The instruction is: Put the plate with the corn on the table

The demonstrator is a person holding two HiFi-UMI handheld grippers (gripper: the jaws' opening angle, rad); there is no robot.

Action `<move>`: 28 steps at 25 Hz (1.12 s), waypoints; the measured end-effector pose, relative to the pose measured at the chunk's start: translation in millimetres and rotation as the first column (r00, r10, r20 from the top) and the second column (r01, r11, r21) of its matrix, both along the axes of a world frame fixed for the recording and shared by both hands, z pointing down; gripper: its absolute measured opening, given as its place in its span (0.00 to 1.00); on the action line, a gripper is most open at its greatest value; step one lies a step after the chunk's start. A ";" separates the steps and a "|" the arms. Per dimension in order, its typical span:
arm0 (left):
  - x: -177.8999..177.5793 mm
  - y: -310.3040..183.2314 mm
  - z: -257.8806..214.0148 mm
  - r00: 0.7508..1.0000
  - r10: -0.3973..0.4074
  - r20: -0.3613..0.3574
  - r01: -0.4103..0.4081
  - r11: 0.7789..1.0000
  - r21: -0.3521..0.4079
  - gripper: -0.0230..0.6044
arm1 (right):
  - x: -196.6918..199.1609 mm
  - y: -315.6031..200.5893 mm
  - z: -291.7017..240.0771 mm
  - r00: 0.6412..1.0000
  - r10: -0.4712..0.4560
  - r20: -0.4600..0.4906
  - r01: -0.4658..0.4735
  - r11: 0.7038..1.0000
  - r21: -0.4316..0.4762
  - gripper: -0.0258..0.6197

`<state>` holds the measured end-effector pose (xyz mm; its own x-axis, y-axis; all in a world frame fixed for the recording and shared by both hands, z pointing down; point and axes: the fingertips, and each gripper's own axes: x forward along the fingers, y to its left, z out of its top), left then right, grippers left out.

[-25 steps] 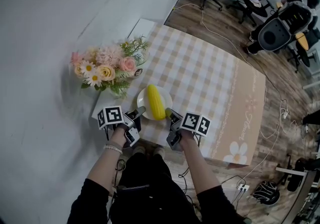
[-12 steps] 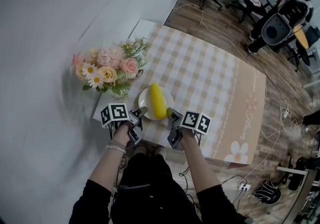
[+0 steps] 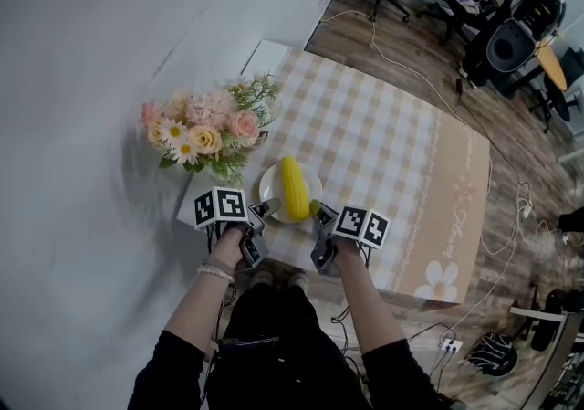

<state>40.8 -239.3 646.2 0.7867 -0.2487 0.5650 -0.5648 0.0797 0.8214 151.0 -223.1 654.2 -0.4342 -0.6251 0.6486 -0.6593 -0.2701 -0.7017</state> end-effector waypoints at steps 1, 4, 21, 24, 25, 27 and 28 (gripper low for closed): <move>-1.6 0.2 -0.4 1.000 0.006 0.009 -0.006 1.000 0.005 0.25 | -0.3 -0.4 -0.3 1.000 -0.003 -0.006 0.003 1.000 0.002 0.17; -9.5 1.5 -0.5 0.999 0.016 0.043 -0.018 0.999 0.027 0.25 | -0.6 -1.0 -0.4 0.999 -0.017 -0.042 0.017 1.000 0.000 0.17; -45.2 1.7 -14.9 0.986 0.038 0.165 -0.078 0.966 0.245 0.06 | 11.5 -1.3 -12.1 0.985 -0.041 -0.168 0.047 0.998 0.030 0.26; -44.4 1.4 -25.9 0.989 0.031 0.145 -0.073 0.954 0.291 0.06 | 23.7 -1.5 -21.7 0.981 -0.014 -0.193 0.027 0.998 0.061 0.20; -43.5 1.7 -30.8 0.989 0.033 0.141 -0.076 0.947 0.312 0.06 | 27.9 -1.0 -26.1 0.978 -0.003 -0.211 0.019 0.997 0.076 0.16; -42.1 2.1 -41.4 0.988 0.039 0.149 -0.092 0.927 0.363 0.06 | 35.4 0.2 -36.1 0.967 0.020 -0.256 0.010 0.993 0.115 0.13; -41.4 2.1 -47.4 0.987 0.042 0.155 -0.101 0.915 0.391 0.06 | 38.2 0.9 -41.4 0.958 0.025 -0.284 0.014 0.991 0.135 0.12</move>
<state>-0.6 -237.3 598.8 0.7305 -0.4212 0.5375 -0.6685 -0.2808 0.6886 189.1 -222.2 612.9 -0.2400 -0.7166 0.6548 -0.8358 -0.1906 -0.5149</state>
